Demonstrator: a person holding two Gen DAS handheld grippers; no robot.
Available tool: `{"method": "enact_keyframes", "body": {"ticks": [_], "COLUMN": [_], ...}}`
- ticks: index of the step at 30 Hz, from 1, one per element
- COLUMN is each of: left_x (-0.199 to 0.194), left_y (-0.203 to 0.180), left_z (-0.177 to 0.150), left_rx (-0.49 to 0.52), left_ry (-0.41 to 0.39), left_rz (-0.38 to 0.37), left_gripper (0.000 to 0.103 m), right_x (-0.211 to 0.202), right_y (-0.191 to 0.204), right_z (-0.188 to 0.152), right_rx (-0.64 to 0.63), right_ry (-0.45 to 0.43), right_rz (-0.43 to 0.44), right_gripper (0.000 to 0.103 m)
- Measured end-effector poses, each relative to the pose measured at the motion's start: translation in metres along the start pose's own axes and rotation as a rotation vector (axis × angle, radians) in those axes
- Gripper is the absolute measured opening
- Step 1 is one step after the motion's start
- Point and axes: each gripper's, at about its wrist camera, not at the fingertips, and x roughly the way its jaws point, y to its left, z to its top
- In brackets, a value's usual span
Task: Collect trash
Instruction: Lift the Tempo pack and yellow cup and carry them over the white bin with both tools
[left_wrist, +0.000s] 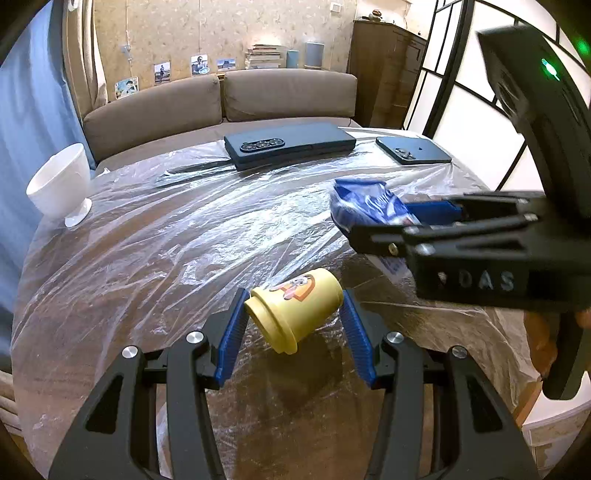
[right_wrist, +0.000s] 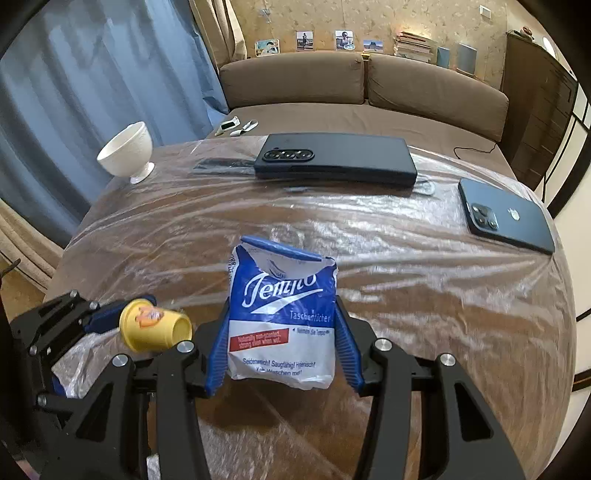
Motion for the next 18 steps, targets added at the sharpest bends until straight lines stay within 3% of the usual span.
{"method": "enact_keyframes", "body": {"ticks": [18], "left_x": [-0.035], "left_y": [-0.007], "left_z": [-0.029], "left_rx": [0.024], "left_ry": [-0.007], "left_rz": [-0.016], "left_gripper": [0.052], "right_x": [-0.041], "right_y": [0.022], "right_z": [-0.054], "right_rx": [-0.012], "right_ry": [-0.031], "right_rz": [0.033], "right_gripper": [0.049]}}
